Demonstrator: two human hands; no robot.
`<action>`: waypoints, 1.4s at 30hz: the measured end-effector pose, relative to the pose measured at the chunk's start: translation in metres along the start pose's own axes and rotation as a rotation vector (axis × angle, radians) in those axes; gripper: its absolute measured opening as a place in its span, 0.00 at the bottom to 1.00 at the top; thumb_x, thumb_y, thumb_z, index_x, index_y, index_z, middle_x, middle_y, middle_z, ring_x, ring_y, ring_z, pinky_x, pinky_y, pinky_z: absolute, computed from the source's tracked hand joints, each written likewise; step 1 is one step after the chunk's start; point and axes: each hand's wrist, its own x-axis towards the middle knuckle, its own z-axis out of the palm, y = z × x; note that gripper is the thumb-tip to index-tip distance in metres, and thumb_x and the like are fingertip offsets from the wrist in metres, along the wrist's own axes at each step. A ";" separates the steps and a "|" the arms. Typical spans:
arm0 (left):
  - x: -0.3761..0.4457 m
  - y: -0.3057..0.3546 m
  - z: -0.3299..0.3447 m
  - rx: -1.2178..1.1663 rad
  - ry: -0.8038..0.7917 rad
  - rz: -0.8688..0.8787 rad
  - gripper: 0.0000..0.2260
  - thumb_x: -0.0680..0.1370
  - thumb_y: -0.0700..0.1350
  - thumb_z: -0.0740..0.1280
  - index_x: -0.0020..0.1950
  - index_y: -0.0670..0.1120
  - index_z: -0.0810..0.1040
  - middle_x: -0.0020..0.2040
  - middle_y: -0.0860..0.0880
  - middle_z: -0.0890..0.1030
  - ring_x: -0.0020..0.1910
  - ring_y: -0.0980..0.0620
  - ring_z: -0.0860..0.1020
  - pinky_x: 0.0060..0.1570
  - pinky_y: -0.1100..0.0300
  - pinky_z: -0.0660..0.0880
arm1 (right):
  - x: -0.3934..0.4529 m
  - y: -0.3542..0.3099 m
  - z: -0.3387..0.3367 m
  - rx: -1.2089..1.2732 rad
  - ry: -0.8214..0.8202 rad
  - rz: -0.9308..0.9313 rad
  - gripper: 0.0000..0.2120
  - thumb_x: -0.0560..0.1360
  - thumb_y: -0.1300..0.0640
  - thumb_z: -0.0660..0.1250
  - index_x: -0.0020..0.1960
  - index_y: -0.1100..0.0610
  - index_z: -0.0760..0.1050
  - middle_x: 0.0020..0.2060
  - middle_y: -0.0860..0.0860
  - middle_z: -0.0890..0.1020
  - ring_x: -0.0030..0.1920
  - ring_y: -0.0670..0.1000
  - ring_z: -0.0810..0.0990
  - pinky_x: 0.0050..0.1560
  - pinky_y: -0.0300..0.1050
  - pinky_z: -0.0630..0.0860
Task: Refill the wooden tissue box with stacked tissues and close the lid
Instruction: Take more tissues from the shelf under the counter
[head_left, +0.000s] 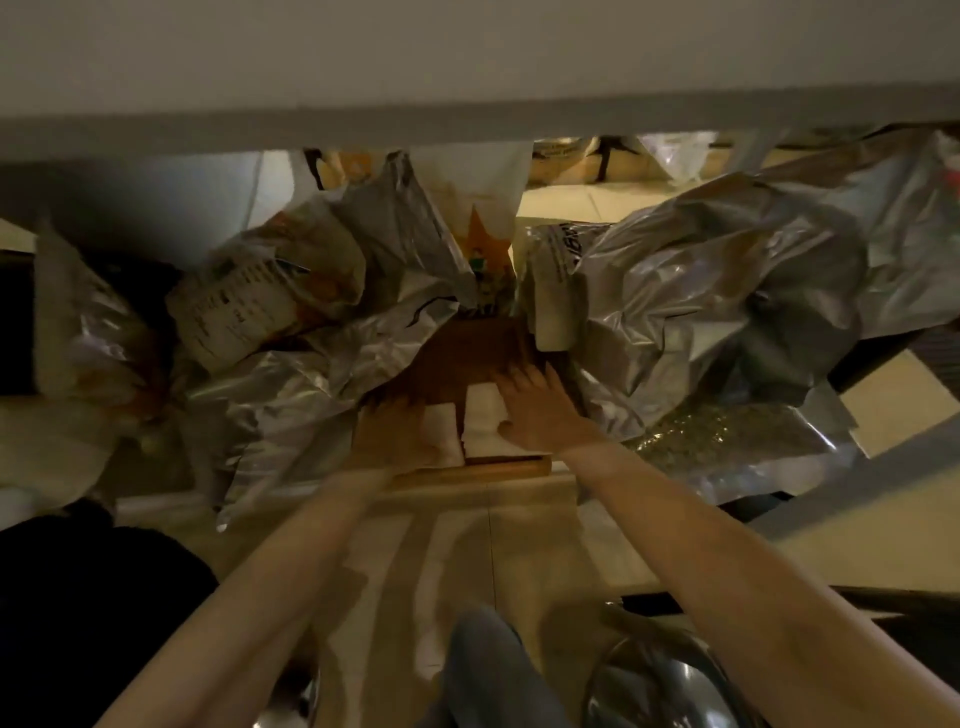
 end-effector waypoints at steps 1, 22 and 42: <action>0.004 -0.001 -0.001 -0.003 0.015 -0.002 0.29 0.73 0.53 0.64 0.71 0.45 0.61 0.72 0.42 0.64 0.70 0.42 0.62 0.68 0.46 0.58 | 0.004 0.001 -0.001 0.000 -0.049 0.014 0.36 0.73 0.49 0.61 0.75 0.56 0.48 0.74 0.57 0.56 0.74 0.58 0.49 0.72 0.58 0.42; -0.066 0.014 -0.085 -0.228 -0.124 0.041 0.18 0.76 0.40 0.60 0.66 0.48 0.69 0.65 0.44 0.75 0.62 0.45 0.74 0.57 0.56 0.71 | -0.079 -0.015 -0.081 0.266 0.077 0.090 0.13 0.75 0.57 0.58 0.58 0.59 0.72 0.53 0.59 0.80 0.52 0.60 0.78 0.48 0.51 0.75; -0.282 0.034 -0.328 -0.334 -0.350 0.381 0.09 0.74 0.47 0.66 0.53 0.49 0.77 0.50 0.53 0.79 0.48 0.54 0.77 0.45 0.62 0.73 | -0.293 -0.063 -0.285 0.507 0.163 0.015 0.11 0.71 0.55 0.63 0.30 0.54 0.72 0.29 0.50 0.74 0.31 0.51 0.72 0.31 0.43 0.66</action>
